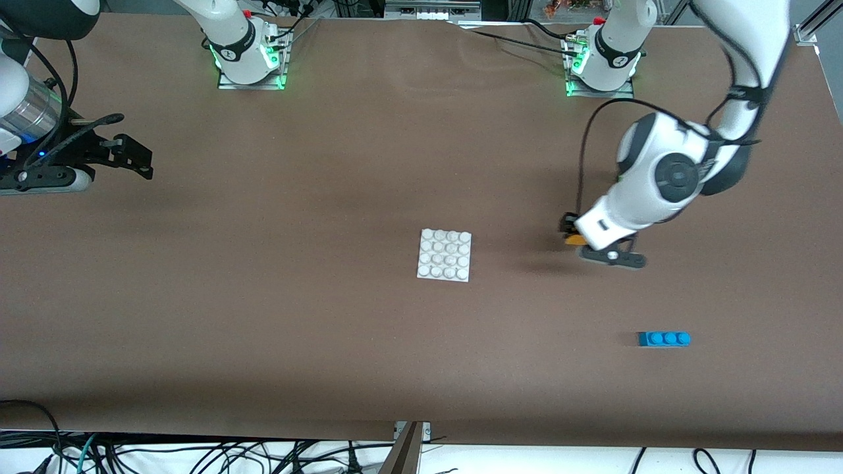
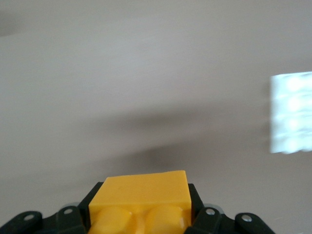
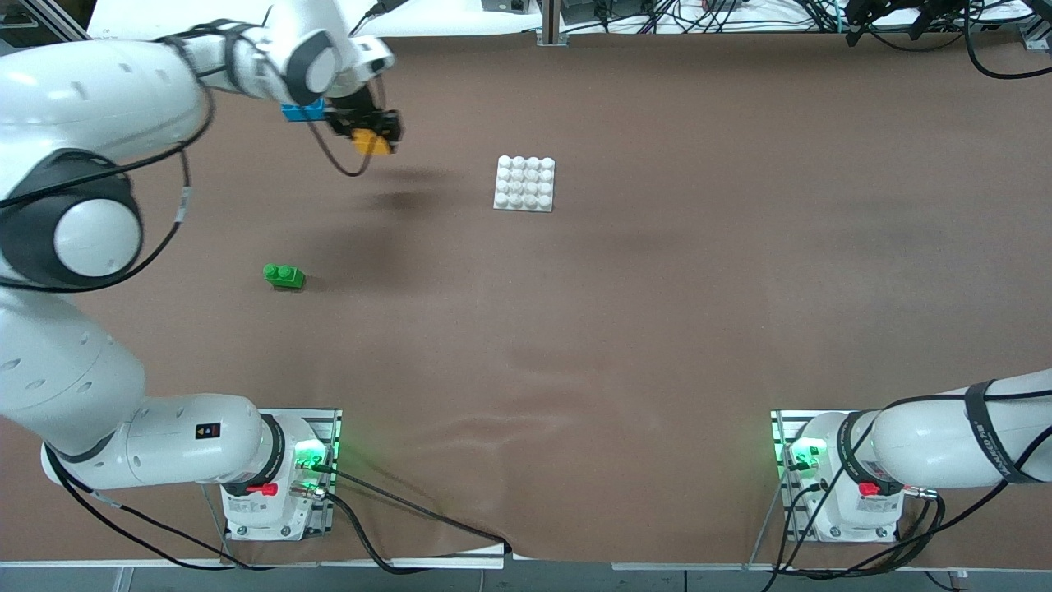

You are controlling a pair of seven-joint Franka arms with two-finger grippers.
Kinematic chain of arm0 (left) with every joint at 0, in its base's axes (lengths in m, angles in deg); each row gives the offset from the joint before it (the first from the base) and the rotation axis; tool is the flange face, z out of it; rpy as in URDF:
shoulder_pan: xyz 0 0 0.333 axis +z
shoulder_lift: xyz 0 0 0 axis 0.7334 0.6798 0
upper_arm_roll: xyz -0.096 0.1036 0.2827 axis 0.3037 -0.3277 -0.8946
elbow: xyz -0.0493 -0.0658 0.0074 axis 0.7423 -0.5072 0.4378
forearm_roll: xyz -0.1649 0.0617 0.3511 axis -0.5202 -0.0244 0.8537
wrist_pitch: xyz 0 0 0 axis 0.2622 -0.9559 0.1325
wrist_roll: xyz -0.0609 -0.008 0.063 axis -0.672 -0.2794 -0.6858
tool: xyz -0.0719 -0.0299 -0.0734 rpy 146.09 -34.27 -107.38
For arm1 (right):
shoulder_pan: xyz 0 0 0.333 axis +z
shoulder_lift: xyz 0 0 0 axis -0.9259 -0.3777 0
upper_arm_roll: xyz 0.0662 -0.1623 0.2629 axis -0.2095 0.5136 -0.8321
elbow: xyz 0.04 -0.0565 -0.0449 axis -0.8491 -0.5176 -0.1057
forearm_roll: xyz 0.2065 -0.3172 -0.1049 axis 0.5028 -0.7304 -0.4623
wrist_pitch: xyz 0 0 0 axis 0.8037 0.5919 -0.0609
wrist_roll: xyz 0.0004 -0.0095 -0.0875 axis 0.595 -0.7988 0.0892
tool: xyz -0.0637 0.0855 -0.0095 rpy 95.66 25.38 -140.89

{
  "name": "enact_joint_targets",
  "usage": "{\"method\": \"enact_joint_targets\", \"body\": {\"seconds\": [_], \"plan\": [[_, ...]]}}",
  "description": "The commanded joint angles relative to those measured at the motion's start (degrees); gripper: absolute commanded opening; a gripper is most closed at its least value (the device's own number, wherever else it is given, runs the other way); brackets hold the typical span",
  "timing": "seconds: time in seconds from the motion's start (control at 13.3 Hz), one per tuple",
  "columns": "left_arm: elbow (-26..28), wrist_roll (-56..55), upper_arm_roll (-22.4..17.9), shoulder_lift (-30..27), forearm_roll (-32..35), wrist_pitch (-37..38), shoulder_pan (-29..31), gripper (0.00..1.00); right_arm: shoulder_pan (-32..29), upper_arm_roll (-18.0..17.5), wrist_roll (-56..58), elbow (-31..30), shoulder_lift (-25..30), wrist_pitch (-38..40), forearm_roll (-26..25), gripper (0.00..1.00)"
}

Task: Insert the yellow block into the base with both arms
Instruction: 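Carry the yellow block with the left gripper over the base plate, then lower the yellow block onto the base plate studs and press down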

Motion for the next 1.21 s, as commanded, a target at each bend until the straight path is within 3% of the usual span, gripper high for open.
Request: {"method": "enact_joint_targets", "body": {"seconds": [0.0,0.3,0.53,1.13], "plan": [[-11.2,-7.9,-0.6,8.7,0.2,1.8,-7.9,0.00,-0.4,-0.3,-0.2,1.3,-0.5,1.0,-0.1,1.00],[-21.7,-10.9,-2.4,17.7,0.4,1.8,-19.0,0.00,-0.3,-0.3,-0.2,1.3,-0.5,0.9,-0.1,1.00],[-24.4,-13.4,-11.0,19.7,0.2,1.7,-28.6,0.00,-0.4,-0.3,-0.2,1.3,-0.5,0.7,-0.1,1.00],[-27.8,-16.9,-11.7,25.9,0.3,-1.4,-31.2,0.00,-0.4,-0.3,-0.1,1.3,-0.6,0.8,-0.1,1.00]]}}
